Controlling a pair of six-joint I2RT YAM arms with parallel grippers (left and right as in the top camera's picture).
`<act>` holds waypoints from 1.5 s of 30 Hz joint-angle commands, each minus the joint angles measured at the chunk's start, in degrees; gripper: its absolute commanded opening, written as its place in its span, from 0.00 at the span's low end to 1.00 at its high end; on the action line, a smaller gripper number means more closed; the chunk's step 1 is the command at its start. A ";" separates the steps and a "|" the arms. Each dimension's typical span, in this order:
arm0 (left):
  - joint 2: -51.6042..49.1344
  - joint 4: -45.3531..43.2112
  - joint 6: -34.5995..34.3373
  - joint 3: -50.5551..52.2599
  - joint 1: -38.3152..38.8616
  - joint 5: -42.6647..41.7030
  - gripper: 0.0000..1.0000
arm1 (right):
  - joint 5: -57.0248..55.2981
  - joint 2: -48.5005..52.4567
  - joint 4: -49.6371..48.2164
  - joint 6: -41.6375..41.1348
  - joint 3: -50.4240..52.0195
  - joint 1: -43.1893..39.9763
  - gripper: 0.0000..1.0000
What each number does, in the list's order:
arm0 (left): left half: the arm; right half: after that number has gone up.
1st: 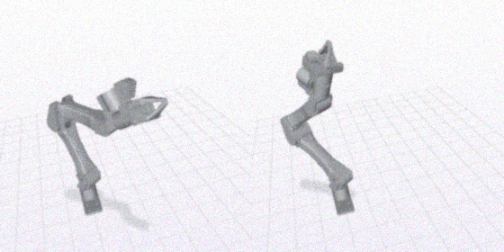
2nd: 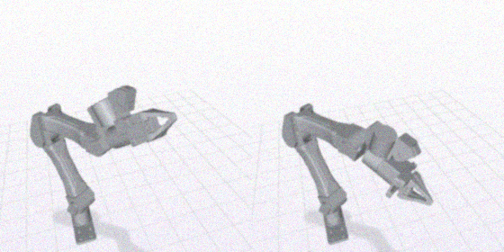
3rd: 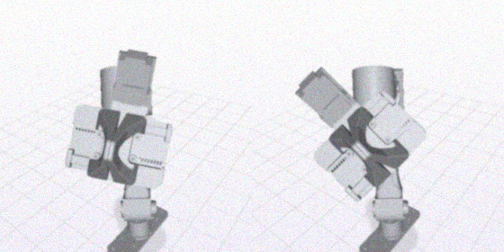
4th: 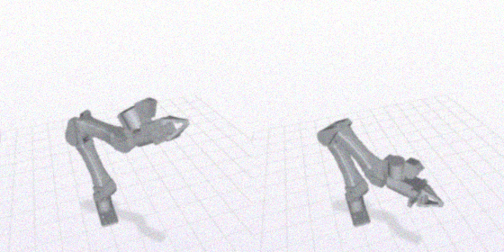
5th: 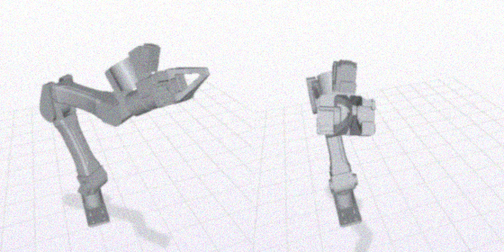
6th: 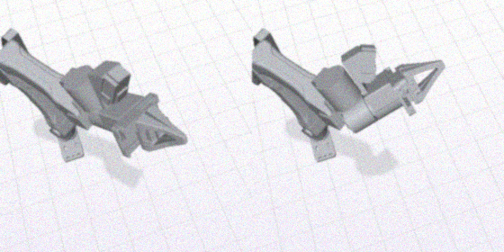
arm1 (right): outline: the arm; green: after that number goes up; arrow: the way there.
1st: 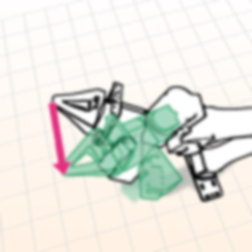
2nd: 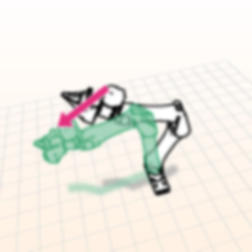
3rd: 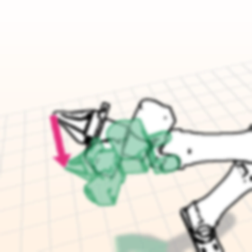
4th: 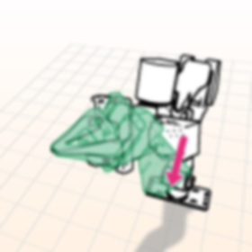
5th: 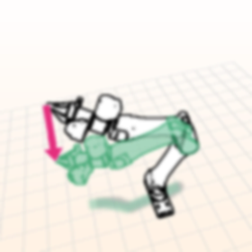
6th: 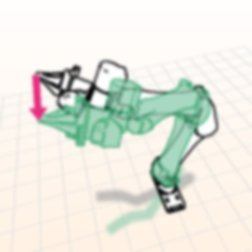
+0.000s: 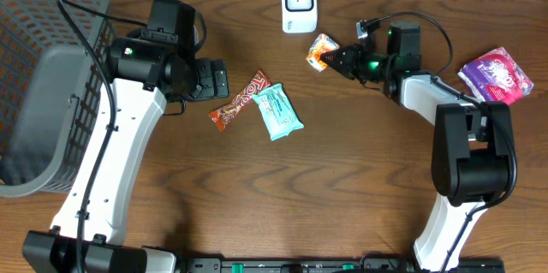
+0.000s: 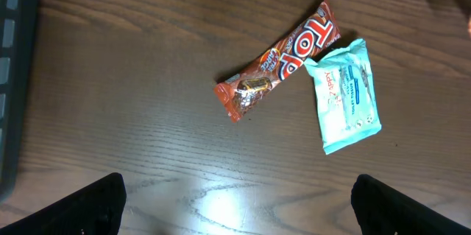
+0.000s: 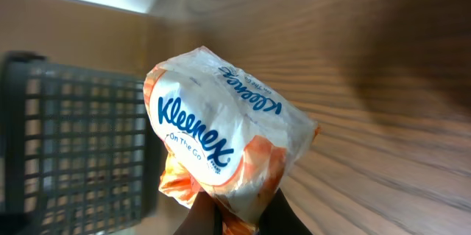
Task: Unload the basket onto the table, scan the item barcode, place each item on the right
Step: 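Swing the right gripper with the Kleenex pack to the right side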
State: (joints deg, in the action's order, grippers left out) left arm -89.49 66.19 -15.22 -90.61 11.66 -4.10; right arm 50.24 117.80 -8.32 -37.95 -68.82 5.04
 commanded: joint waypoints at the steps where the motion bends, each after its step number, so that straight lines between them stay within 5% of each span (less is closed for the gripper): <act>1: -0.13 0.22 -0.28 0.31 -0.24 0.50 0.98 | -4.50 -0.87 1.97 5.16 -3.21 1.09 0.01; 5: -0.13 0.22 -0.28 0.31 -0.24 0.52 0.98 | -13.70 -2.16 12.15 10.69 -8.04 2.34 0.01; 10: -0.13 0.22 -0.28 0.31 -0.24 0.50 0.98 | -39.01 -2.43 32.09 21.84 -17.97 5.99 0.01; 17: -0.13 0.24 -0.28 0.31 -0.24 0.50 0.98 | -68.91 -2.43 37.86 34.36 -24.70 11.96 0.01; 31: -0.13 0.24 -0.28 0.31 -0.24 0.50 0.98 | -77.88 -0.37 9.86 54.58 -26.14 18.29 0.01; 45: -0.13 0.24 -0.28 0.31 -0.24 0.52 0.98 | -76.24 22.51 39.34 50.69 -64.43 18.73 0.01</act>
State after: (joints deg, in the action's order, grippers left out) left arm -89.49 66.19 -15.22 -90.61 11.66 -4.12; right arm -26.37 137.29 28.86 14.59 -127.20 23.64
